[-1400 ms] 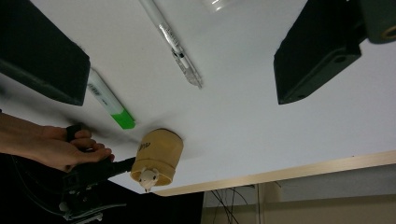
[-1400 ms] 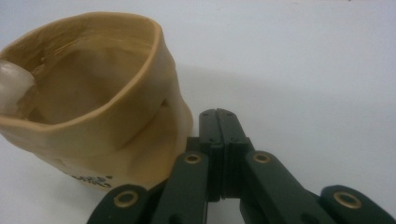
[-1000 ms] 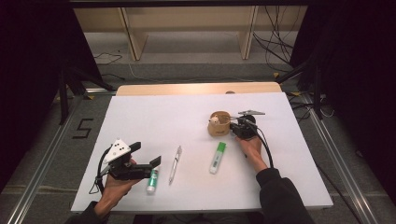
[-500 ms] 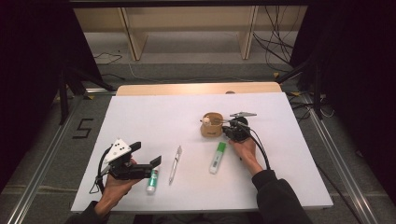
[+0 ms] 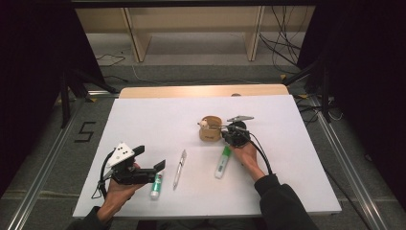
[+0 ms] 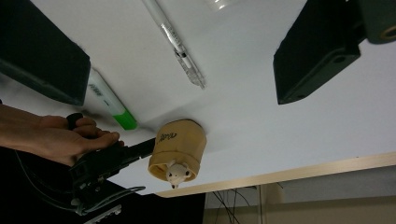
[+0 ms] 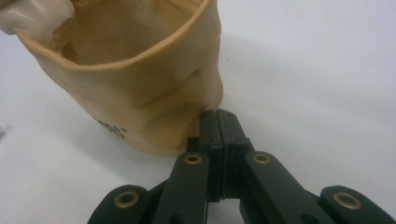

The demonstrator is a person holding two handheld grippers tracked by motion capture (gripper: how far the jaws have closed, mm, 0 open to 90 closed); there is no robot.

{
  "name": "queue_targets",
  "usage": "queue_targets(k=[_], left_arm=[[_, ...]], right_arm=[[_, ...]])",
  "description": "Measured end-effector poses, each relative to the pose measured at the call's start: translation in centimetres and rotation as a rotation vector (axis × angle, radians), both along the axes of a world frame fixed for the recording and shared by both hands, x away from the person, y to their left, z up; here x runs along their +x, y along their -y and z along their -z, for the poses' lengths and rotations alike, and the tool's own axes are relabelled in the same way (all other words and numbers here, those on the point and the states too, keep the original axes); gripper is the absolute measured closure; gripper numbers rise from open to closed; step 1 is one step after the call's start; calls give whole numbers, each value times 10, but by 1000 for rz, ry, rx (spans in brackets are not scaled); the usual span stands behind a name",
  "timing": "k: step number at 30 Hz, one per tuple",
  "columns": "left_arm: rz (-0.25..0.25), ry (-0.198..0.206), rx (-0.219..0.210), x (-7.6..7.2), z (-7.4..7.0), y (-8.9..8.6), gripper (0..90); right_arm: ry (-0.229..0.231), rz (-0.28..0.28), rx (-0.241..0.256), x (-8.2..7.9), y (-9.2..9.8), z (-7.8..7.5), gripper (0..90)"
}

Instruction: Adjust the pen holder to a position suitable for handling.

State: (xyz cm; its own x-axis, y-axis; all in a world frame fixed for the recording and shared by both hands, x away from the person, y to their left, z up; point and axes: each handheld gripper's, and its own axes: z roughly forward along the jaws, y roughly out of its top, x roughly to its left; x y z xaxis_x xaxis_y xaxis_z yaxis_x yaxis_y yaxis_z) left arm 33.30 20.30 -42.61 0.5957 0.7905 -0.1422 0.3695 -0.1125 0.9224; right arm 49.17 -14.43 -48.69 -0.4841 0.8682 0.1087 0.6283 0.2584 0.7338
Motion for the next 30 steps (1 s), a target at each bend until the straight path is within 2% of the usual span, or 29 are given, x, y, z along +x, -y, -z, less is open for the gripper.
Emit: queue_targets(k=[8, 16, 22, 30], left_arm=[[-3, -1, 3, 1, 0, 0, 33], [-2, 0, 3, 0, 0, -1, 33], [-5, -7, 10, 1, 1, -1, 33], [-12, -12, 15, 1, 1, -1, 33]], right_arm=[[7, -27, -3, 1, -15, 0, 900], [2, -36, -4, 2, -23, 1, 900], [5, -38, 8, 2, -20, -1, 900], [11, -22, 21, 0, -8, -9, 845]])
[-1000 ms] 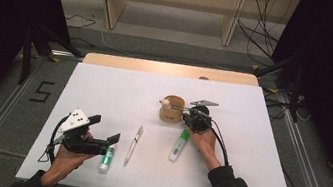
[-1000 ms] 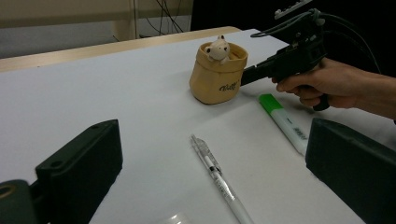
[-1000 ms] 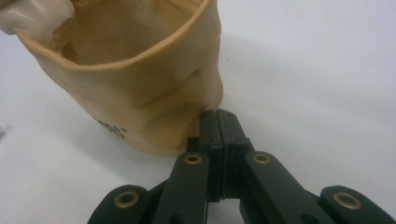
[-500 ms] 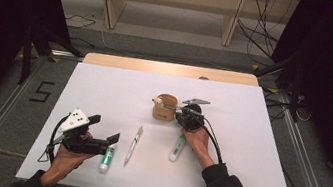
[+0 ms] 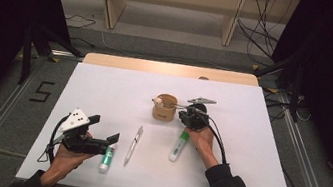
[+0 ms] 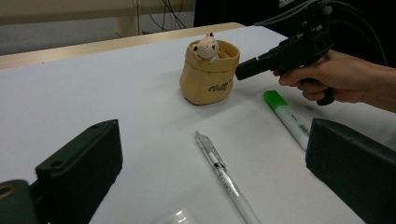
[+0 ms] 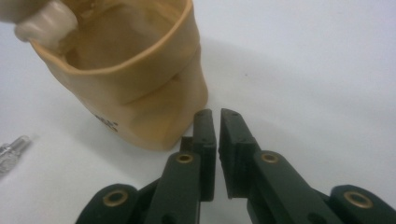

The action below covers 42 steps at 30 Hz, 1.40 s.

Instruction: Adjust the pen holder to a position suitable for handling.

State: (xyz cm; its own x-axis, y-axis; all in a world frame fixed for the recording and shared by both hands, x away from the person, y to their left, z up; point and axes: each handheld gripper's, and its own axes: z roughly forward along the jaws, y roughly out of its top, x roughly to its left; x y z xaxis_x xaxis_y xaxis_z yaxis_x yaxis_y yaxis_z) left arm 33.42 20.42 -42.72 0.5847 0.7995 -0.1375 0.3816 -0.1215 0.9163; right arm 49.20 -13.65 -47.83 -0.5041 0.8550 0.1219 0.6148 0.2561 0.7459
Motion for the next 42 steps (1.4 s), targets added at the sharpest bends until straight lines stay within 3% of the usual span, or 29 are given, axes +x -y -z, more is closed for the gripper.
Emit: queue_targets(k=[3, 8, 9, 10, 18, 19, 27, 42], left_arm=[[-1, -3, 4, 0, 0, 0, 33], [-6, -25, 23, 2, 1, 0, 33], [-7, -29, 30, 2, 2, 0, 33], [-13, -42, 37, 3, 2, 0, 33], [-43, -122, 77, 8, 7, 2, 33], [-43, -122, 77, 8, 7, 2, 34], [-61, -235, 139, 14, 14, 3, 55], [-73, -356, 213, 16, 17, 9, 66]], right_arm=[[11, 1, 11, -2, 3, -4, 816], [28, -8, 36, -11, 11, -14, 628], [28, -8, 36, -11, 11, -14, 628], [41, -14, 35, -15, 13, -18, 568], [85, -13, 47, -34, 26, -28, 410], [89, -12, 50, -36, 27, -29, 402], [108, -23, 54, -52, 38, -34, 347], [151, -80, 91, -78, 39, -39, 276]])
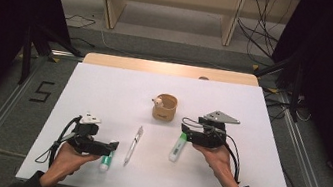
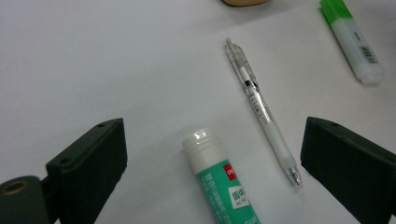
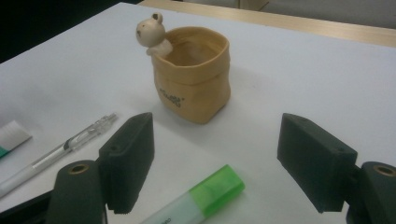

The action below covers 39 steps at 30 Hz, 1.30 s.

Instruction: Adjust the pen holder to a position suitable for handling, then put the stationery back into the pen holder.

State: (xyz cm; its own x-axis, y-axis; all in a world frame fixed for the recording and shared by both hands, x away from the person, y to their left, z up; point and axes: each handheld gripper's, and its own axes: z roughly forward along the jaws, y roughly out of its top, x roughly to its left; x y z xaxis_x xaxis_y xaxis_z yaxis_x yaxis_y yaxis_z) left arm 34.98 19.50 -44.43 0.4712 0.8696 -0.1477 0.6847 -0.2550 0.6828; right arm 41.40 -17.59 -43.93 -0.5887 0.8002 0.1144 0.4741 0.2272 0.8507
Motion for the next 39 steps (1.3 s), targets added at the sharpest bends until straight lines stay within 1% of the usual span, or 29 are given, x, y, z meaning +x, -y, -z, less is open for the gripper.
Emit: queue_targets(k=[4, 5, 6, 7, 8, 9, 10, 11, 12, 13, 14, 16, 17, 20, 23, 25, 27, 30, 31, 33, 35, 39], left_arm=[[0, -36, 21, 1, 2, 1, 71], [-1, -53, 28, 1, 3, 2, 74], [-1, -53, 28, 1, 3, 2, 76], [5, -79, 37, 2, 4, 3, 77], [5, -79, 37, 2, 4, 3, 77], [7, -92, 35, 1, 5, 4, 77], [12, -115, 43, 1, 6, 6, 78], [12, -115, 43, 1, 6, 6, 78], [22, -138, 61, 1, 7, 7, 78], [22, -148, 70, 1, 8, 8, 79], [22, -148, 70, 1, 8, 8, 79], [23, -176, 97, 1, 11, 9, 81], [23, -176, 97, 1, 11, 9, 82], [21, -194, 104, 0, 12, 10, 84], [28, -209, 127, 0, 13, 10, 86], [39, -211, 133, -1, 14, 11, 91], [58, -215, 161, -1, 16, 12, 98], [69, -222, 176, -2, 17, 13, 122], [68, -225, 175, -2, 17, 14, 130], [68, -231, 189, -2, 19, 14, 136], [66, -239, 189, -2, 19, 15, 140], [71, -244, 210, -4, 19, 17, 149]], right_arm=[[2, -3, 7, -3, 0, -1, 274], [5, -6, 11, -4, 0, 0, 271], [5, -6, 11, -4, 0, 0, 271], [4, -10, 14, -6, 0, 0, 259], [3, -11, 15, -7, 0, 1, 255], [3, -11, 15, -7, 0, 1, 255], [2, -14, 19, -9, 0, 1, 250], [2, -14, 19, -9, 0, 1, 250], [5, -13, 24, -11, 1, 1, 245], [6, -12, 27, -11, 2, 1, 243], [6, -12, 27, -11, 2, 1, 243], [4, -15, 28, -14, 3, 0, 235], [4, -15, 28, -14, 3, 0, 235], [4, -22, 19, -17, 4, 1, 232], [3, -22, 13, -19, 4, 2, 225], [0, -23, 12, -21, 5, 3, 223], [-2, -22, 10, -23, 5, 3, 222], [1, -22, 9, -26, 7, 3, 222], [3, -22, 10, -26, 8, 3, 222], [2, -19, 11, -28, 9, 3, 222], [-1, -17, 10, -29, 11, 3, 222], [-3, -16, 14, -32, 13, 4, 220]])
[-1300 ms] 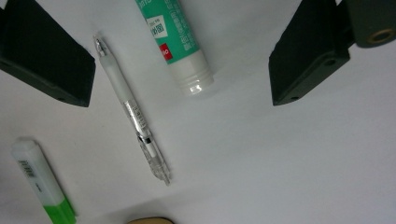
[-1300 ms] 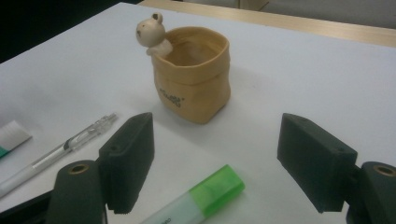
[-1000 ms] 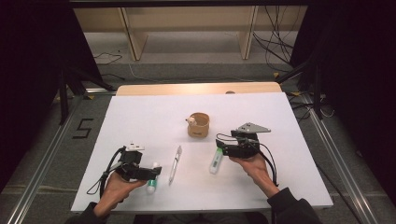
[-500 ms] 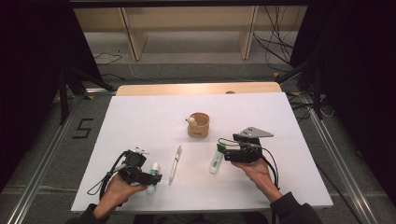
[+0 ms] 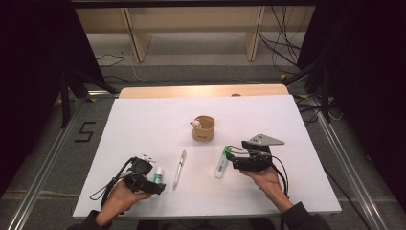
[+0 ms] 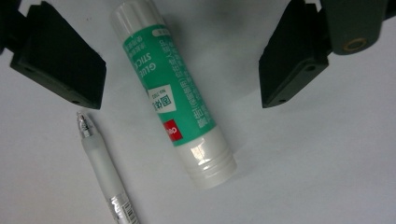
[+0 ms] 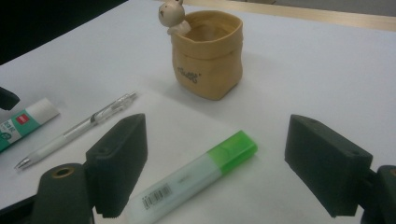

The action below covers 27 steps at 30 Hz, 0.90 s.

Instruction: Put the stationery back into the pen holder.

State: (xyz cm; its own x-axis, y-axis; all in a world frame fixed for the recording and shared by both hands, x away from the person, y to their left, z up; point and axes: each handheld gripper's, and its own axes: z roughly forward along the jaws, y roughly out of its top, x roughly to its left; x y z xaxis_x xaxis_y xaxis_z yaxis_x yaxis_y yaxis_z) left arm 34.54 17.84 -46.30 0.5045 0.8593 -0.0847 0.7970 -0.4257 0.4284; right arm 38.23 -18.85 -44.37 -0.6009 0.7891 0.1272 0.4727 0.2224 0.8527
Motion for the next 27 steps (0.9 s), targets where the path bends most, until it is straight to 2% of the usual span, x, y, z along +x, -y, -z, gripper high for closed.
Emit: queue_targets(k=[4, 10, 11, 19, 27], left_arm=[[-7, -16, 12, -1, 2, 0, 165], [-1, -12, 3, -3, 1, 0, 269], [4, -13, -2, -4, 2, 1, 320], [20, -24, -10, -1, 6, 2, 440], [24, -14, 11, -1, 6, 4, 521]], right_arm=[[0, -6, 0, -3, 2, 0, 218], [-7, -11, -6, -6, 2, 2, 217], [-9, -10, -7, -7, 2, 3, 213], [-11, -15, 10, -12, 1, 2, 178], [-14, -27, 18, -16, 1, 2, 174]])
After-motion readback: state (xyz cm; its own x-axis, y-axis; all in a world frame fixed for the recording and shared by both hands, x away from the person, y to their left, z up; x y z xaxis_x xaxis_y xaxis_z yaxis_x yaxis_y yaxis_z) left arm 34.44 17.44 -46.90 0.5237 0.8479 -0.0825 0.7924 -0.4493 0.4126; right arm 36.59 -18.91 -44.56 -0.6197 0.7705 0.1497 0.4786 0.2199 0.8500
